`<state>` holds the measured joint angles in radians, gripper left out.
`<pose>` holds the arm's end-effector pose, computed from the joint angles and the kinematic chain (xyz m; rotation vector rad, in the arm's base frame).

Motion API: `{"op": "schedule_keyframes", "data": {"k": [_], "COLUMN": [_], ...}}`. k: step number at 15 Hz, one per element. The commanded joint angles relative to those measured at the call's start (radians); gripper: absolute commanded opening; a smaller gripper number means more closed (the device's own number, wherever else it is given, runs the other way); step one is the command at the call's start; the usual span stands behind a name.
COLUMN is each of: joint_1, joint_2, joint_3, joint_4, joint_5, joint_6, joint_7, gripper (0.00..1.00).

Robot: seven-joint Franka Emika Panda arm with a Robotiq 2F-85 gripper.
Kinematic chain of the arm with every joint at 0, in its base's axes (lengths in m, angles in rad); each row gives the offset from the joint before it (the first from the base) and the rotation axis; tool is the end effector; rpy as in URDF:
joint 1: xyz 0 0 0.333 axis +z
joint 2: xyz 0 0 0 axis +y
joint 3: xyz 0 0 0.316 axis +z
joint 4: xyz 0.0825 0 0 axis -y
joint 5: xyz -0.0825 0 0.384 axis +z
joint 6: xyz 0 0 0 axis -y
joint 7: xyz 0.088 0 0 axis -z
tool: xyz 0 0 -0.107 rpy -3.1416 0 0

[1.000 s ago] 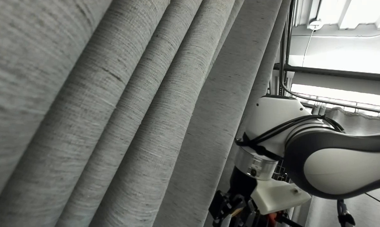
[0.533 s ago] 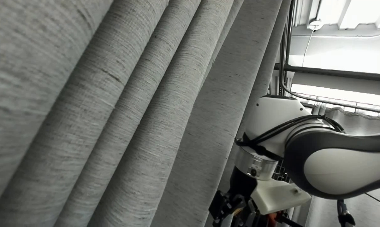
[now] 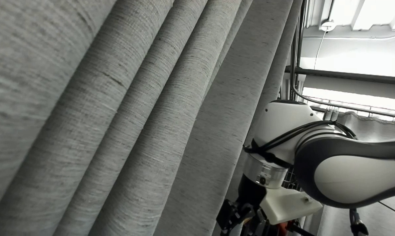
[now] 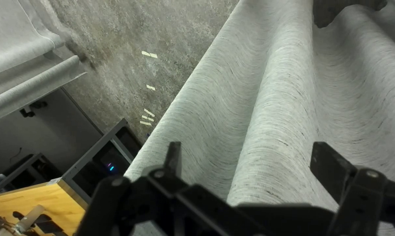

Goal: Pull the curtain to the left

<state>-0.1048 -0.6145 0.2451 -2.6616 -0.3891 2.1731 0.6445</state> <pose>0.3661 0.0359 0.4392 2.6768 -0.4499 0.3604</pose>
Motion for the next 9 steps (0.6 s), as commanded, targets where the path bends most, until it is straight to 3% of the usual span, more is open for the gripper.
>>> {"op": "schedule_keyframes", "data": {"k": [1,5,9], "joint_1": [0.008,-0.030,-0.119], "joint_2": [0.026,0.040,0.019], "joint_3": [-0.071,-0.177,-0.181], "joint_4": [-0.005,-0.001,0.026], "joint_5": [0.002,0.038,-0.009], "joint_6": [0.103,0.233,0.176], "joint_7": [-0.098,-0.227,-0.212], "gripper": [1.00,1.00,1.00]}}
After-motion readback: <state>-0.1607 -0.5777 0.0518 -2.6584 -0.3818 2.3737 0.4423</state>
